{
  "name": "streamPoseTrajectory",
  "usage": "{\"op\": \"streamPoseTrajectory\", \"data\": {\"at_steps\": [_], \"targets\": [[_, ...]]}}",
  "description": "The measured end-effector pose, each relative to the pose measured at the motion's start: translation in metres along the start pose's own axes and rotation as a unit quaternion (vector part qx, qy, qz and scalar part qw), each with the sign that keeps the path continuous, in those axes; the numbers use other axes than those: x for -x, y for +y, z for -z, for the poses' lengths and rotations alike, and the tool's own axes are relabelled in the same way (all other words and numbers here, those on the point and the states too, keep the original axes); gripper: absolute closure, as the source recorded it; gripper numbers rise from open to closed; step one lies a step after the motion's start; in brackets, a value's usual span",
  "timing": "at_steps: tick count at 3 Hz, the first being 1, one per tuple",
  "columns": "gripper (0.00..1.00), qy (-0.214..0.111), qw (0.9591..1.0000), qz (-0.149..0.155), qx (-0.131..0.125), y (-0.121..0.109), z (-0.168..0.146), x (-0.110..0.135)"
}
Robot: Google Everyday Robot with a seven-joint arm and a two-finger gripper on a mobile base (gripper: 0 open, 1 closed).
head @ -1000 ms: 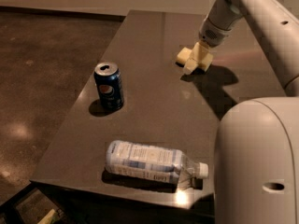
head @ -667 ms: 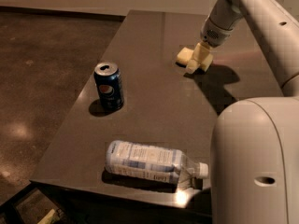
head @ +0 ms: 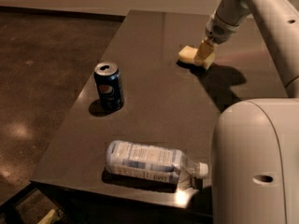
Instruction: Pick sponge
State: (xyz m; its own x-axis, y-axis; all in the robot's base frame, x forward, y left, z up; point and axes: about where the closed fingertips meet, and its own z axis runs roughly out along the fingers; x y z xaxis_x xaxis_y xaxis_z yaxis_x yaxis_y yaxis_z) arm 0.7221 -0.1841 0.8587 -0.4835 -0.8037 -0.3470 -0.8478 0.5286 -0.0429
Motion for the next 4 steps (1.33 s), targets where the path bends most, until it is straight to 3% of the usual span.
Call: {"op": "streamPoseTrajectory", "data": {"at_steps": [1,2,4], "targets": [[0.87,-0.024,0.9997,0.002,0.002,0.005,0.027,-0.002],[1.0,-0.044,0.999,0.004,-0.003,0.011,0.062,-0.008],[1.0,-0.077,0.9965,0.027,-0.021,0.029,0.127,-0.009]]}}
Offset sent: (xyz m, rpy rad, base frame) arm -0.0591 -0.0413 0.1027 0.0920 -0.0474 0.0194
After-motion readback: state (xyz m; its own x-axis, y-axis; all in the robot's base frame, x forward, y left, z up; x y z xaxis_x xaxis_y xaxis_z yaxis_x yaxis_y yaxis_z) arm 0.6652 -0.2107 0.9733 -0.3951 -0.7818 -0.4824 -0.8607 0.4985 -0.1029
